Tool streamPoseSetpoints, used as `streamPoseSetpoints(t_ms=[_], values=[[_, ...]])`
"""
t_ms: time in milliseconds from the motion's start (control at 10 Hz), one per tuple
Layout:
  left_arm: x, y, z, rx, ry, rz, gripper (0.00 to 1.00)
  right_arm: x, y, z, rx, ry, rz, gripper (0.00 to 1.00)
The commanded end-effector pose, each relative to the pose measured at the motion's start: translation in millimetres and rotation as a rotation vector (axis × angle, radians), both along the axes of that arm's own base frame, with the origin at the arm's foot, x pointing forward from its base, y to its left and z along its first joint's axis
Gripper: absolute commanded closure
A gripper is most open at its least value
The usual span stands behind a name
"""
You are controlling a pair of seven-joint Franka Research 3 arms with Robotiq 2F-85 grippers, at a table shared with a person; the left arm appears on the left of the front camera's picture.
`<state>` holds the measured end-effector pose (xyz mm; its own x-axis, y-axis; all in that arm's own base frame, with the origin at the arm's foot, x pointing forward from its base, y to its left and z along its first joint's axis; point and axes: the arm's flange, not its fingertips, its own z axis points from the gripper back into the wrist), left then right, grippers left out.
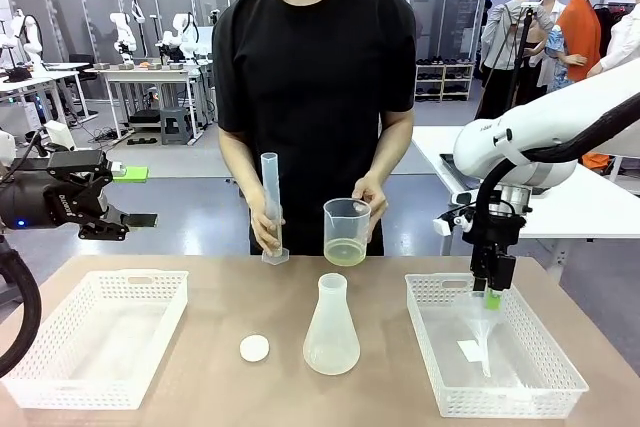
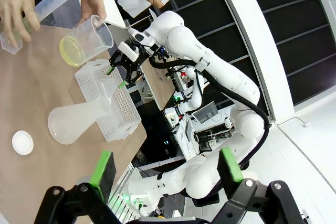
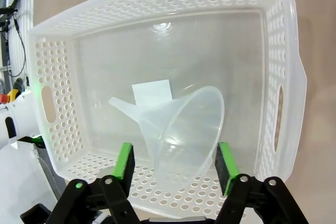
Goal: Prepare the solutions needed for the experiment.
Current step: Pick up the Plastic Funnel and insert it into the Big flask.
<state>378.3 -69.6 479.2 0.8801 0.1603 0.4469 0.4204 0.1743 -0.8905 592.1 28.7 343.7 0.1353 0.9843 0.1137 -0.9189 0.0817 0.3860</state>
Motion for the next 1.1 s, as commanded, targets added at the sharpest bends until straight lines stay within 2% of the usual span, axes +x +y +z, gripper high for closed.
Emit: streamPoseSetpoints(t_ms=[0,100,200,300,400,500,600,900,1000], values=[[0.1,-3.0,0.6,-0.005,-0.001,-0.003,0.0,9.6,0.3,2.7,0.037,0.028,0.017,0.52],[0.1,-3.0,0.6,-0.005,-0.001,-0.003,0.0,10.6,0.1,3.1,0.049,0.033,0.02,0.43],[0.1,-3.0,0.6,-0.005,-0.001,-0.003,0.0,11.2,0.0,3.3,0.055,0.042,0.026,0.71],[0.1,-3.0,0.6,-0.005,-0.001,-0.003,0.0,11.3,-0.8,2.9,0.064,0.05,0.027,0.62],[0.1,-3.0,0.6,-0.005,-0.001,-0.003,0.0,11.5,-1.1,2.5,0.073,0.066,0.031,0.9],[0.1,-3.0,0.6,-0.005,-0.001,-0.003,0.0,11.4,-1.3,2.3,0.072,0.072,0.029,0.81],[0.1,-3.0,0.6,-0.005,-0.001,-0.003,0.0,11.3,-1.0,2.1,0.071,0.075,0.032,1.0],[0.1,-3.0,0.6,-0.005,-0.001,-0.003,0.0,9.7,1.7,4.9,0.063,0.078,0.039,1.0],[0.1,-3.0,0.6,-0.005,-0.001,-0.003,0.0,6.2,5.3,11.6,0.053,0.047,0.039,1.0]])
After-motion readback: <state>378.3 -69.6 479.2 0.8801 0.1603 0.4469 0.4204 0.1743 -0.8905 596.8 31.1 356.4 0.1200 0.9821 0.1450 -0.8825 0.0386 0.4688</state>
